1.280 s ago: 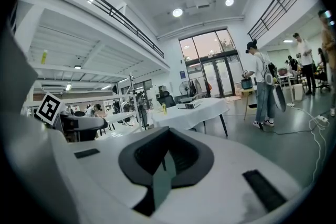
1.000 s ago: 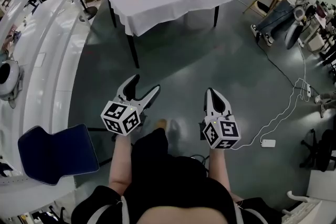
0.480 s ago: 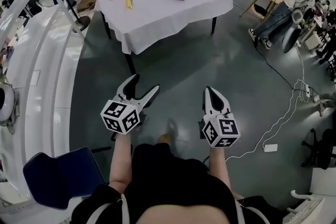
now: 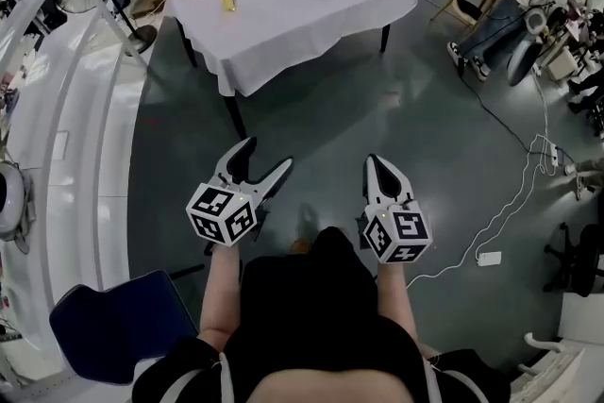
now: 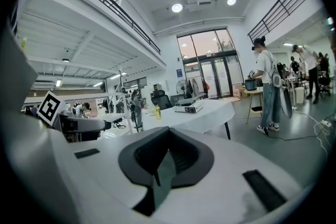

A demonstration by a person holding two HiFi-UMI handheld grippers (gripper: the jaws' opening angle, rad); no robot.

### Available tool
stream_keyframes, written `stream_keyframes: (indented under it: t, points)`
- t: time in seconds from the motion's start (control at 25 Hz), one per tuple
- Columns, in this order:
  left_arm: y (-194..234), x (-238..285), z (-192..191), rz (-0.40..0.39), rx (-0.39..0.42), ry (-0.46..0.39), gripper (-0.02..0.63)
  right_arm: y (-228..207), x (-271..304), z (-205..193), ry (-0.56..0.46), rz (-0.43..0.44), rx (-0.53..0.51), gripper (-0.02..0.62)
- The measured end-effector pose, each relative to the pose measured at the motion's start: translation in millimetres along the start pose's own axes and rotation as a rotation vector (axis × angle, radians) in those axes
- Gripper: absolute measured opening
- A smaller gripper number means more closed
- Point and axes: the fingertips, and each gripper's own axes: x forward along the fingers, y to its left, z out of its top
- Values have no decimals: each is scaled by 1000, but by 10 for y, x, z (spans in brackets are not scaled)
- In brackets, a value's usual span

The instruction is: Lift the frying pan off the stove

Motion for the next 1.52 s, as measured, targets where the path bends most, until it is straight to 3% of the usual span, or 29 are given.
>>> stream_keyframes:
  t: [0.44, 0.64, 0.88, 1.52]
  points:
    - [220, -10, -5, 50, -43, -12, 377, 30, 290, -54, 42, 44, -1, 3]
    - [343, 223, 38, 63, -41, -11, 377, -88, 536, -34, 54, 62, -5, 3]
    - [587, 674, 174, 83, -45, -16, 377, -332, 1017, 129, 54, 91, -18, 3]
    - [1220, 2311, 1040, 163, -17, -81, 377, -1446, 2595, 1051, -2, 133, -51, 3]
